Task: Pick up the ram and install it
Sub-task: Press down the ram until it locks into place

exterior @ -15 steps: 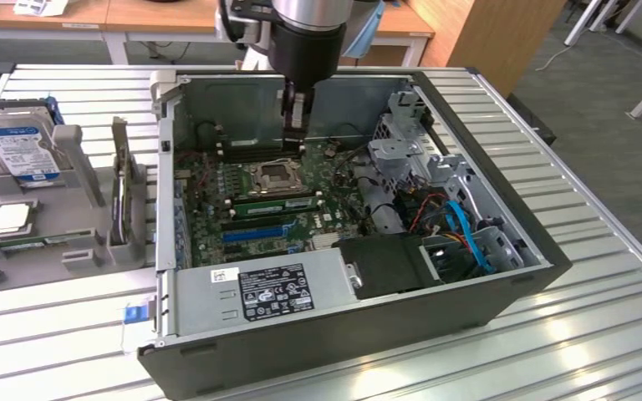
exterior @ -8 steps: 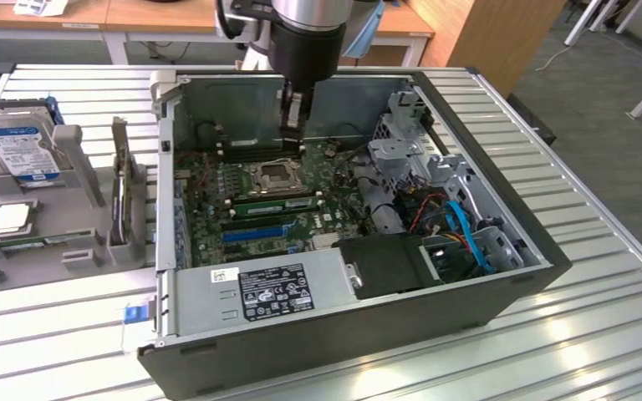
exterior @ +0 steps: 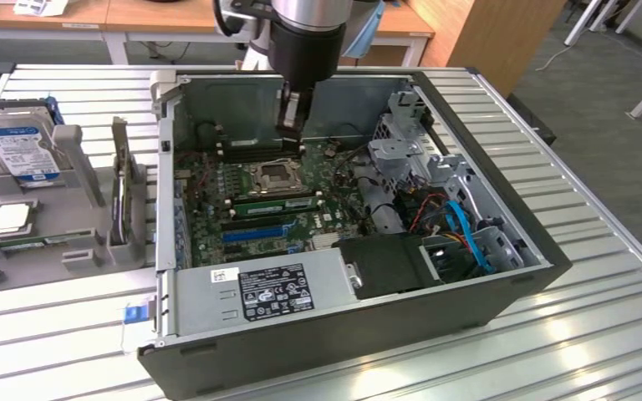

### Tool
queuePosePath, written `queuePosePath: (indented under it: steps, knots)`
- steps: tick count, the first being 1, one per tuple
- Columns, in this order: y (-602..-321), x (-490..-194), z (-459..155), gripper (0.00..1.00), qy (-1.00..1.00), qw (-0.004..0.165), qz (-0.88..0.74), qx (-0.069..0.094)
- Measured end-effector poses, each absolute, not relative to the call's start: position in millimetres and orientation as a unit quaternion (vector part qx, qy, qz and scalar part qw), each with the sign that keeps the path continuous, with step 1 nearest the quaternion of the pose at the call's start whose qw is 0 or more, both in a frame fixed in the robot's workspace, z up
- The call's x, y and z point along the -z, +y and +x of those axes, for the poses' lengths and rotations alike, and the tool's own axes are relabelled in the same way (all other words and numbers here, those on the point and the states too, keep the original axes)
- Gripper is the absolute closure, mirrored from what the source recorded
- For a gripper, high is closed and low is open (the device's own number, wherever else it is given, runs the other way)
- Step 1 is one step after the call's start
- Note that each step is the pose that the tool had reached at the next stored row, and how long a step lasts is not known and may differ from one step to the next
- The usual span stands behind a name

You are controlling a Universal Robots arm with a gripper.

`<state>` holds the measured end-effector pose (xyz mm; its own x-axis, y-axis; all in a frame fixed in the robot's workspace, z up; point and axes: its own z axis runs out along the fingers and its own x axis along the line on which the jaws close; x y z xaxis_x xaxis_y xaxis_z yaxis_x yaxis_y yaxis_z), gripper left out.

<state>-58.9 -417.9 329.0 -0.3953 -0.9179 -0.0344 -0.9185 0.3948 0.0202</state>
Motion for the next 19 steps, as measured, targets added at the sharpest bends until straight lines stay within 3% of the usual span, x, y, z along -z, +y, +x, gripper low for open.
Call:
queuePosePath:
  steps: [19]
  knots:
    - [-417.8, -328.7, -59.0, 0.90, 0.883, 0.010, -0.469, -0.017]
